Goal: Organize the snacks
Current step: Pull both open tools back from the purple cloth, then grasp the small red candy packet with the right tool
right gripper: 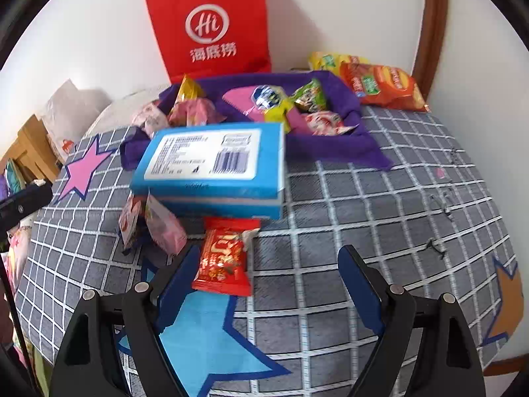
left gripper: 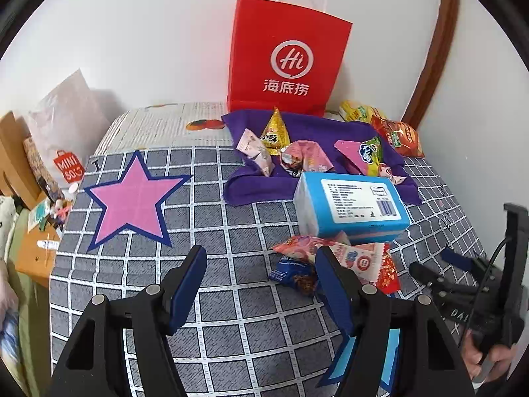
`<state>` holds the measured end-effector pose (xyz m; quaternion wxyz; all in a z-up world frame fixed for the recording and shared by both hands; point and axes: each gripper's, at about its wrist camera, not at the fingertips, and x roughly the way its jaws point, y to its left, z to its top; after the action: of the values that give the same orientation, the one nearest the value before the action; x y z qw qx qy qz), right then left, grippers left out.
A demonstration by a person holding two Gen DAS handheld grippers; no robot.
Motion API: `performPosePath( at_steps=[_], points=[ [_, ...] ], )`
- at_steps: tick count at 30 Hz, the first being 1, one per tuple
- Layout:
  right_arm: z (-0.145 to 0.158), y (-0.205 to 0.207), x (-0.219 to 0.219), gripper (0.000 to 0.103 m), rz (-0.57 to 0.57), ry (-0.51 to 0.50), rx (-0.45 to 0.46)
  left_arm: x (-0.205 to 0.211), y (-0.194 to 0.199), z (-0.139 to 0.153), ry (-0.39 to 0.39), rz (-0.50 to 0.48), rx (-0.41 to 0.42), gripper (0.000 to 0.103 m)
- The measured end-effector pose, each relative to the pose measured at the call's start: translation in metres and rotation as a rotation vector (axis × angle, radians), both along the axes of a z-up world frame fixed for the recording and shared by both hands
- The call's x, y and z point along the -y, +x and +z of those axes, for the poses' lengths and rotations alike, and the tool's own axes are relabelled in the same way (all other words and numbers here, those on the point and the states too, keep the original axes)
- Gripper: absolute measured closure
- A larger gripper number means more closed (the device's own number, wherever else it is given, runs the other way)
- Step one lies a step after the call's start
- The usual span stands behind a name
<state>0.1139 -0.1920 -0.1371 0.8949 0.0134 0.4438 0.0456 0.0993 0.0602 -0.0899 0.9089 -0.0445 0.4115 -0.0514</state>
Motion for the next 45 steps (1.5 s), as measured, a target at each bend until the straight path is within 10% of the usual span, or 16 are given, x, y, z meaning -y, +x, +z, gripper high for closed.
performPosePath(
  at_steps=[21,23,45],
  points=[
    [-0.054,0.030,-0.025,0.038,0.042,0.050,-0.091,-0.018,0.020,-0.022,-0.045,0.002,-0.056,0.037],
    [-0.053,0.029,-0.027,0.056,0.046,0.026,-0.073,-0.017,0.021,-0.024,-0.047,0.001,-0.062,0.037],
    [-0.051,0.006,0.035,0.058,-0.047,-0.011,-0.041,0.029,0.036,-0.071,0.004,-0.110,-0.164,0.037]
  ],
)
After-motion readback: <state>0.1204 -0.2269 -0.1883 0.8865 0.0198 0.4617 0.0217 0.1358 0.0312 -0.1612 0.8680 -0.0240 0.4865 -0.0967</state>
